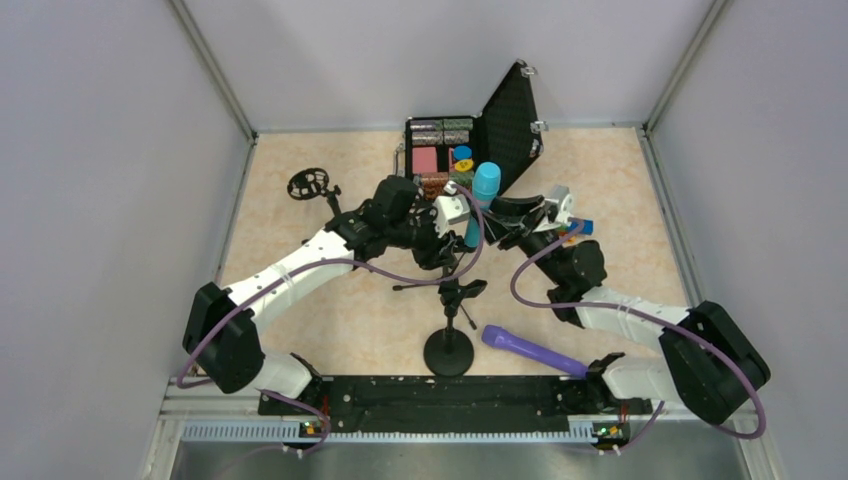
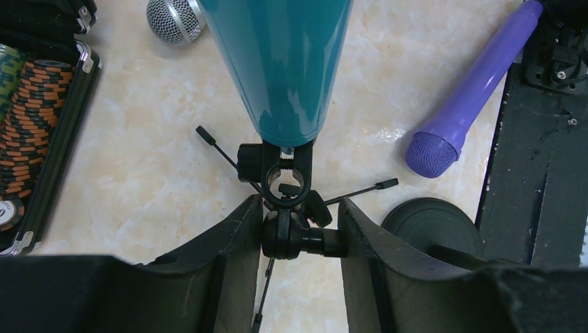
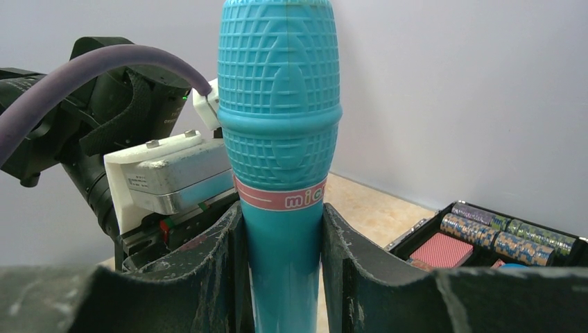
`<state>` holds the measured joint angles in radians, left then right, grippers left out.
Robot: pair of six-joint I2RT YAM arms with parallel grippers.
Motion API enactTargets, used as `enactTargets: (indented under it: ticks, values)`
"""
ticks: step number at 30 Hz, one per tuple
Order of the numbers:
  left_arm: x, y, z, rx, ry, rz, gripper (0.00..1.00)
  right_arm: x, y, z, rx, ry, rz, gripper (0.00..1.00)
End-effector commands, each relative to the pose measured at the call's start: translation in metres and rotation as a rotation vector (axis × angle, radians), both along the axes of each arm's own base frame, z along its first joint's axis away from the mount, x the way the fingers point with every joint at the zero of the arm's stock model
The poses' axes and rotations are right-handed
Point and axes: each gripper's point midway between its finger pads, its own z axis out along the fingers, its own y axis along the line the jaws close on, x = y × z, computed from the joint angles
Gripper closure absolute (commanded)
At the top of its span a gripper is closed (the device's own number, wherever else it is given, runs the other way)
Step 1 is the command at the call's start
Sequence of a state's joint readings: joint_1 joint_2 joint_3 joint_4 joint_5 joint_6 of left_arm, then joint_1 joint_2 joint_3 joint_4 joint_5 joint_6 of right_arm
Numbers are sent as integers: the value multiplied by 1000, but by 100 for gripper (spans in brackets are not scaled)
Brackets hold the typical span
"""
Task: Attach the microphones to the stand
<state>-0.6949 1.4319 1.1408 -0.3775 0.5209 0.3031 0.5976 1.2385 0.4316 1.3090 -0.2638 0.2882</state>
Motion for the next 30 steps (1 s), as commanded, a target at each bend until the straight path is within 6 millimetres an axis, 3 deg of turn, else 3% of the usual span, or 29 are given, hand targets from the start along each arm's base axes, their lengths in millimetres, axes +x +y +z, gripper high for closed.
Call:
enactTargets:
  ticks: [1,30]
  values:
    - [5,-4,7,-4,-22,-4,75,4,10,-65,-145,140,10,100]
    - [4,-6,4,7,-22,-11,82,0,10,-107,-190,211,0,100]
